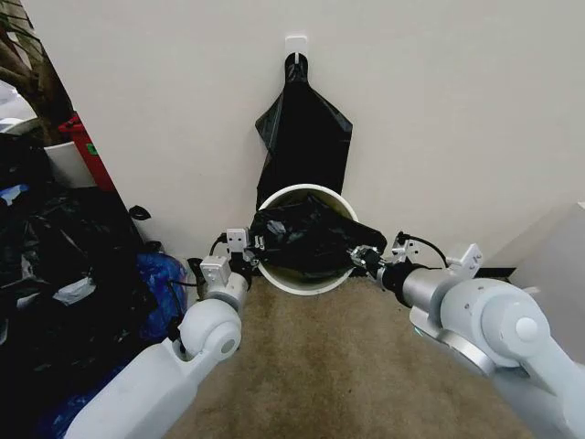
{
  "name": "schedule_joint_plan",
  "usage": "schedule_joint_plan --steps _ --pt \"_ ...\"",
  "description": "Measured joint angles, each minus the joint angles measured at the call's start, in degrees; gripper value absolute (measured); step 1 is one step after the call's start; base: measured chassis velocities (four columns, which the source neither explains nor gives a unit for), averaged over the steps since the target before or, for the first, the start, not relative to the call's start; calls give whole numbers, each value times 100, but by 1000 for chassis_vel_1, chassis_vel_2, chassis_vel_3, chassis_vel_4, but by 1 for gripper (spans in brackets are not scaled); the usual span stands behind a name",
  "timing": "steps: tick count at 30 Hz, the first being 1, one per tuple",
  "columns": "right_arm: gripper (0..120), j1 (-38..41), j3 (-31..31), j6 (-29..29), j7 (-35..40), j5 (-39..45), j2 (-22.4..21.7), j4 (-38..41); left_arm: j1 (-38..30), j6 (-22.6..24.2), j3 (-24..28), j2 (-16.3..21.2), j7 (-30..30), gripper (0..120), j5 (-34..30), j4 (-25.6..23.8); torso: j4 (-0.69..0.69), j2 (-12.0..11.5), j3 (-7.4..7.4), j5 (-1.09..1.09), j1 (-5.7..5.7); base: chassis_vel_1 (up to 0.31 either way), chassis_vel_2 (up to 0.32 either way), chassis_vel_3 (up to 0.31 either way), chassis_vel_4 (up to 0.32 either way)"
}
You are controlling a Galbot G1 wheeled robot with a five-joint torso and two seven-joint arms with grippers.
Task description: Place the garbage bag over the trash bin.
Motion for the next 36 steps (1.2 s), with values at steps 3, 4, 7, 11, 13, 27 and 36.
schedule_joint_plan --steps 3,4,7,11,13,27,36 --pt "3 -61 6 -42 -57 -34 5 26 0 17 -1 -22 -35 1 -72 0 0 0 0 0 0 0 0 0 0" --pt "0 -79 6 -57 -76 -52 7 37 0 22 -1 -27 -45 1 -91 2 0 0 0 0 0 0 0 0 0" --pt "0 -230 12 -197 -239 -190 -4 101 -32 84 -3 -62 -165 1 -328 6 0 0 0 1 0 0 0 0 0" --pt "0 -365 44 -323 -388 -281 -45 172 -83 148 -26 -108 -296 1 -587 25 0 0 0 0 0 0 0 0 0" --pt "0 -468 62 -393 -492 -309 -76 258 -126 191 -44 -154 -400 1 -804 56 0 0 0 0 0 0 0 0 0" --pt "0 -1453 73 -646 -708 -679 57 395 -304 326 -88 -258 -716 1 -1518 121 -1 0 0 0 0 0 0 0 0" --pt "0 -1797 14 -846 -823 -978 140 233 -346 365 -81 -232 -805 1 -1654 55 0 0 0 0 0 0 0 0 0"
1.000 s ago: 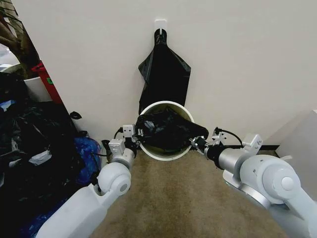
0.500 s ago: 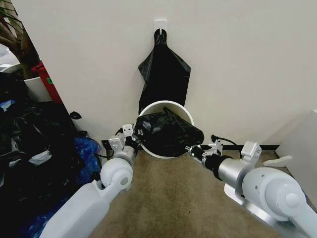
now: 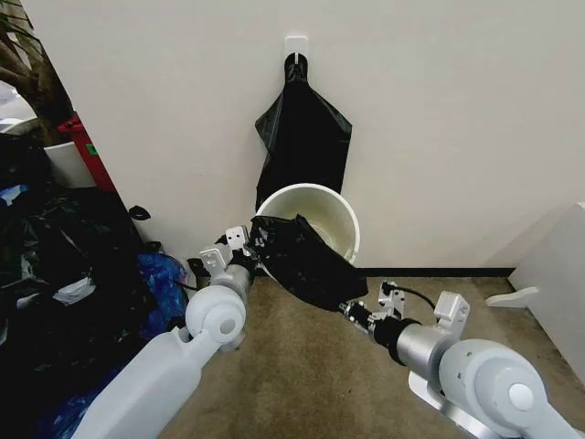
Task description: Place the garbage bag over the trash bin.
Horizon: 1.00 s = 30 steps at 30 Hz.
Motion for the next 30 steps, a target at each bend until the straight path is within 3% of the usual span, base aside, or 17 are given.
schedule_joint_plan --steps 18,30 --pt "0 141 10 -144 -778 -1491 -51 -723 102 25 -29 79 -7 1 -20 -134 1 0 0 1 0 0 0 0 0" --pt "0 -204 -8 -120 -525 -673 -117 240 56 16 -46 23 18 1 83 37 0 0 0 0 0 0 0 0 0"
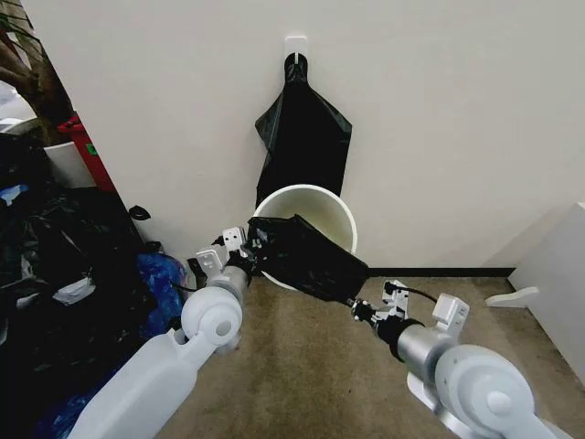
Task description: Place the garbage bag over the trash bin.
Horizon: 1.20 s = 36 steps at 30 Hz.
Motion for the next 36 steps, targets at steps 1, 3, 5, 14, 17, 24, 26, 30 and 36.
schedule_joint_plan --steps 1,3,5,14,17,24,26,30,36 --pt "0 -13 -5 -12 1 89 -7 15 -10 -3 11 -11 1 1 7 17 0 0 0 0 0 0 0 0 0" --pt "0 -44 -39 -54 7 285 -9 15 -35 -6 48 -37 1 1 13 40 0 0 0 0 0 0 0 0 0" --pt "0 -94 -89 -108 16 332 18 15 -58 -9 72 -59 -2 1 13 42 0 0 0 0 0 0 0 0 0" --pt "0 -222 -247 -239 135 305 204 15 -96 -11 82 -52 -39 1 0 16 0 0 0 0 0 0 0 0 0" --pt "0 -245 -292 -278 177 154 277 -127 -96 -11 69 -39 -57 1 -13 -18 0 0 0 1 0 0 0 0 0" --pt "0 -215 -387 -290 129 -444 386 -530 -100 -9 53 -19 -71 1 -55 -65 0 0 0 1 0 0 0 0 0" --pt "0 -177 -369 -269 105 -611 390 -638 -97 -7 47 -14 -71 1 -59 -74 0 0 0 1 0 0 0 0 0" --pt "0 -171 -357 -226 -78 -1084 343 -818 -73 -1 27 -6 -67 1 -67 -98 0 0 0 0 0 0 0 0 0" --pt "0 -125 -332 -99 -344 -1640 334 -1099 -50 2 3 35 -66 1 -88 -137 0 0 1 1 0 0 0 0 0"
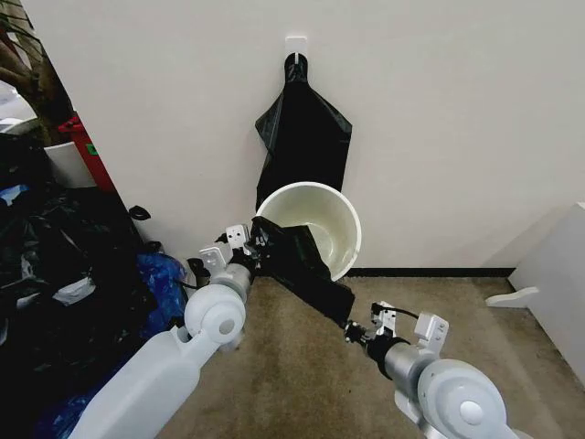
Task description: Place the garbage bag over the trash bin.
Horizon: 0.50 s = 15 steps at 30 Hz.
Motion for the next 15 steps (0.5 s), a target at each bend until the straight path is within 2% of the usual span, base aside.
schedule_joint_plan --steps 5,15 --pt "0 140 109 192 -260 -400 -39 -172 58 1 -35 72 14 1 -4 -57 0 0 0 0 0 0 0 0 0" --pt "0 184 262 247 -327 -490 -157 23 239 1 -85 111 28 1 56 -108 0 0 0 0 0 0 0 0 0"
